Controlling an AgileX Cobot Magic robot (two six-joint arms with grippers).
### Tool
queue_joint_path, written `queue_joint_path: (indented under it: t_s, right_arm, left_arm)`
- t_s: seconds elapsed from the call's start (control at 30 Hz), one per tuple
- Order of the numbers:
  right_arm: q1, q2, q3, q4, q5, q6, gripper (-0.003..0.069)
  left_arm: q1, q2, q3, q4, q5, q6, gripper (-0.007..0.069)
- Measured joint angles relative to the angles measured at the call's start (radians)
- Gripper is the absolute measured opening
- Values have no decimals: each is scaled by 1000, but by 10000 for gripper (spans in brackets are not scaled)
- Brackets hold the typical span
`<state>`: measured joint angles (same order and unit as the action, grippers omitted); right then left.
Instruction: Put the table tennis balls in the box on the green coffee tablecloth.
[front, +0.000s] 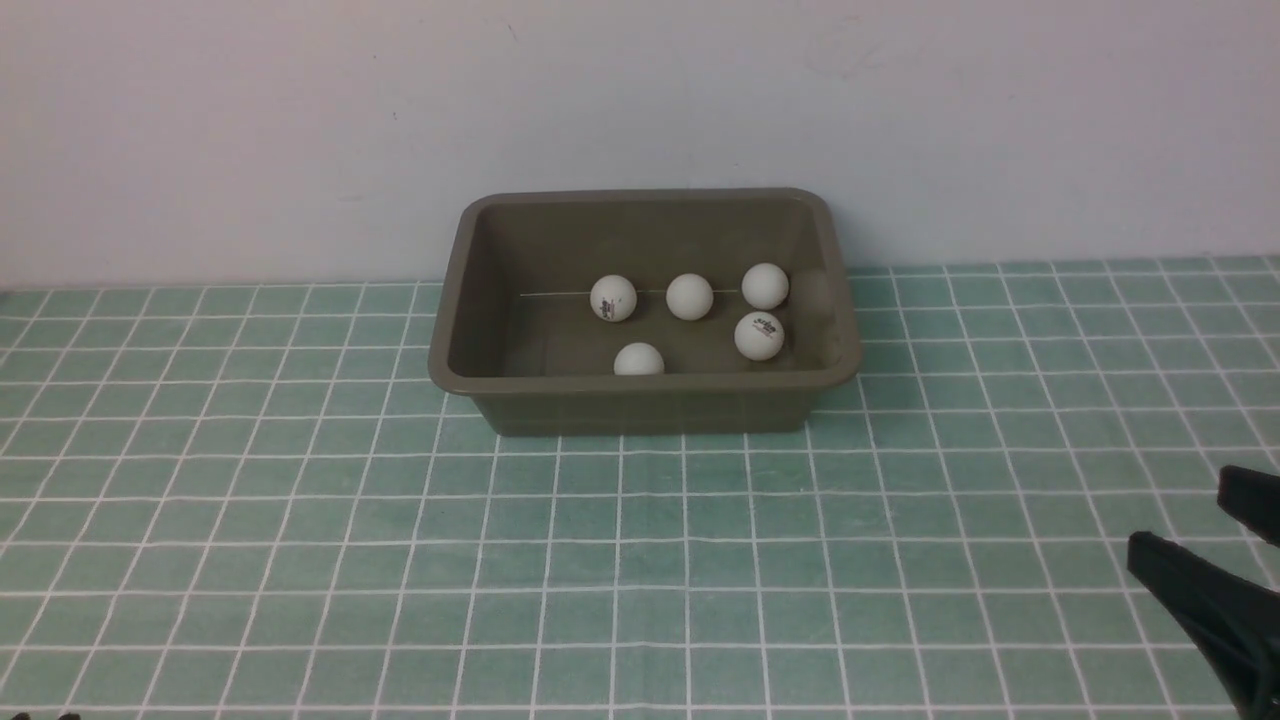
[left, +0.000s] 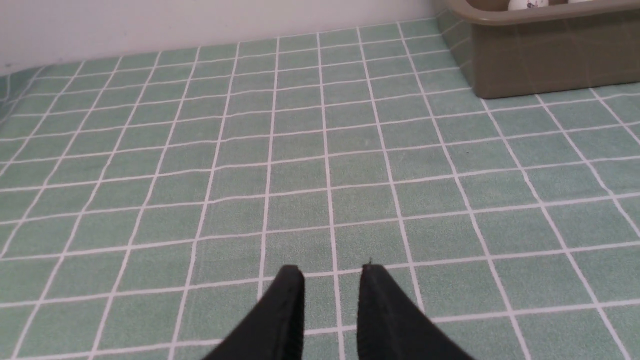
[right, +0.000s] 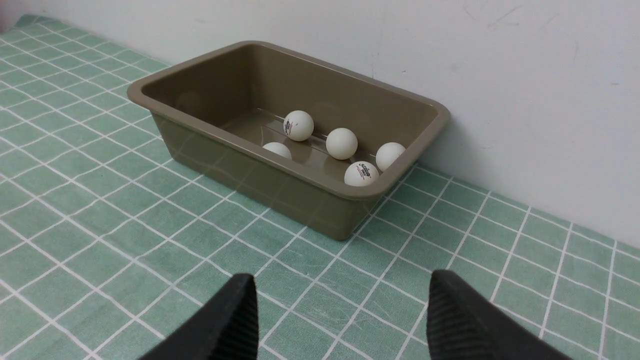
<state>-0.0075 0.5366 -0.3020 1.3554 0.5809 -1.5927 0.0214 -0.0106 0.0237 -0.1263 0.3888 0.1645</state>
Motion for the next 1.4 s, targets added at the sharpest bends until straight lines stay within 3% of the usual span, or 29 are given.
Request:
queue_joint_path:
  t_s: [0.27, 1.4]
  right_arm:
    - [0, 0, 0, 0, 0, 0, 420]
    - [0, 0, 0, 0, 0, 0, 420]
  left_arm:
    - [-19, 0, 1, 87, -2, -136, 143]
    - [-19, 0, 1, 100, -2, -139, 143]
